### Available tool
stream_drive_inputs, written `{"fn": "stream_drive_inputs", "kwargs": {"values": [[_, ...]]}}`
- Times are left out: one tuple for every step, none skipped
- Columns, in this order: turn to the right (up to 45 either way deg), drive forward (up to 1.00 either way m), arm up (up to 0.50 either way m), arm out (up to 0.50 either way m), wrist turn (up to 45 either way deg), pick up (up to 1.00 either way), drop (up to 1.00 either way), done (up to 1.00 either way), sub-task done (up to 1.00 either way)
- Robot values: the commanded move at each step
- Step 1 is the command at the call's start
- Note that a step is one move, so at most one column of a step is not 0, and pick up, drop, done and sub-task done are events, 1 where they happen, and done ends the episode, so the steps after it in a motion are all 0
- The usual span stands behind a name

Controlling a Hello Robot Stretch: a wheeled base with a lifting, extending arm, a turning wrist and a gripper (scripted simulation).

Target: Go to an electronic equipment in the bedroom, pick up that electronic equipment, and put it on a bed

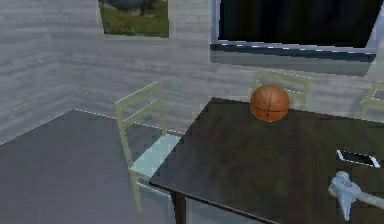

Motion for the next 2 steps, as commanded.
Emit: {"fn": "stream_drive_inputs", "kwargs": {"values": [[-42.0, 0.0, 0.0, 0.0, 0.0, 0.0, 0.0, 0.0, 0.0], [-3.0, 0.0, 0.0, 0.0, 0.0, 0.0, 0.0, 0.0, 0.0]]}}
